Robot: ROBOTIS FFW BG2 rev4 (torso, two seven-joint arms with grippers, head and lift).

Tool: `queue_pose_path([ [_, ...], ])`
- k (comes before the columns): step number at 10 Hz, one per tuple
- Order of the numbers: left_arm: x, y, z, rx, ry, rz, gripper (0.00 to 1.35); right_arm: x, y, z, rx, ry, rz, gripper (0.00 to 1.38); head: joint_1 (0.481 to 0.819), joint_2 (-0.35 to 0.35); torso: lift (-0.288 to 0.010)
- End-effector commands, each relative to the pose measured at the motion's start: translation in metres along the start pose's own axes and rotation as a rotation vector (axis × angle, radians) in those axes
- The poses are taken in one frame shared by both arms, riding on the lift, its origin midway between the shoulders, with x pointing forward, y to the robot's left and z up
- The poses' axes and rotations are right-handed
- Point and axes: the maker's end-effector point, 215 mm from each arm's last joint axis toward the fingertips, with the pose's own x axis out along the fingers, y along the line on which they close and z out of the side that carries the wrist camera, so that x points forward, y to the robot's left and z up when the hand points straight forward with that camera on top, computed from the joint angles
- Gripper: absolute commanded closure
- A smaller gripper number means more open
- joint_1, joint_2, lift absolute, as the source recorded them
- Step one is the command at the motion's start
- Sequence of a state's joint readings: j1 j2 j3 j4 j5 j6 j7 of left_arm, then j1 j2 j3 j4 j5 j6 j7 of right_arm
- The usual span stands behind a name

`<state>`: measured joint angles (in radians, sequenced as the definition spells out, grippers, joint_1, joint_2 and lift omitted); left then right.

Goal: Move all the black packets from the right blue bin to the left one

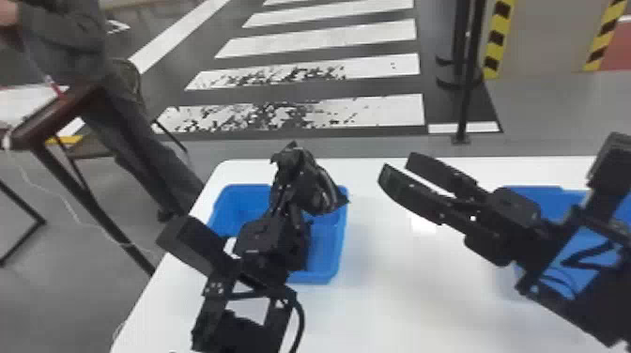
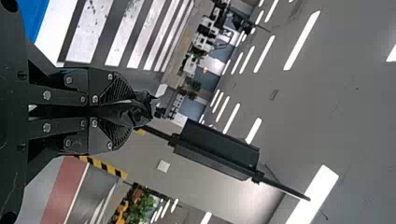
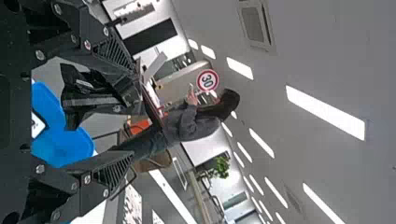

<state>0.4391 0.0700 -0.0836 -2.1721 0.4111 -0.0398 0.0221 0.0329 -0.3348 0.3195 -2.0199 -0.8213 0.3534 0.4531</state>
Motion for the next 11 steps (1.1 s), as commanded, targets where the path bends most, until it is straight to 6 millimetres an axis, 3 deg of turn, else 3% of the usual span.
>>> queue_pose_path([
  [1, 0.008, 0.021, -0.001, 0.123, -0.045, 0.044, 1.21, -0.018, -0.019, 0.009, -0.024, -0.019, -0.059, 0.08, 0.662, 0.254, -0.140],
  [5, 0.036, 0.105, -0.042, 0.547, -0.038, 0.186, 1.21, -0.036, -0.032, 0.021, -0.048, -0.040, -0.107, 0.08, 0.666, 0.244, -0.140],
  [6, 0.039, 0.115, -0.038, 0.632, -0.090, 0.212, 1.21, -0.037, -0.032, 0.022, -0.048, -0.042, -0.109, 0.08, 0.670, 0.256, -0.140],
  [7, 0.034, 0.125, -0.045, 0.598, -0.083, 0.239, 0.99, -0.040, -0.036, 0.022, -0.060, -0.038, -0.120, 0.08, 0.669, 0.267, -0.140],
  [8, 0.026, 0.124, -0.051, 0.516, -0.079, 0.229, 0.42, -0.047, -0.041, 0.029, -0.095, -0.039, -0.144, 0.08, 0.672, 0.273, -0.140],
  [9, 0.012, 0.116, -0.043, 0.434, -0.131, 0.205, 0.02, -0.056, -0.051, 0.033, -0.126, -0.020, -0.179, 0.08, 0.678, 0.265, -0.140],
  [11, -0.030, 0.087, -0.002, 0.252, -0.311, 0.182, 0.19, -0.080, -0.074, 0.051, -0.242, 0.023, -0.291, 0.08, 0.687, 0.240, -0.140],
])
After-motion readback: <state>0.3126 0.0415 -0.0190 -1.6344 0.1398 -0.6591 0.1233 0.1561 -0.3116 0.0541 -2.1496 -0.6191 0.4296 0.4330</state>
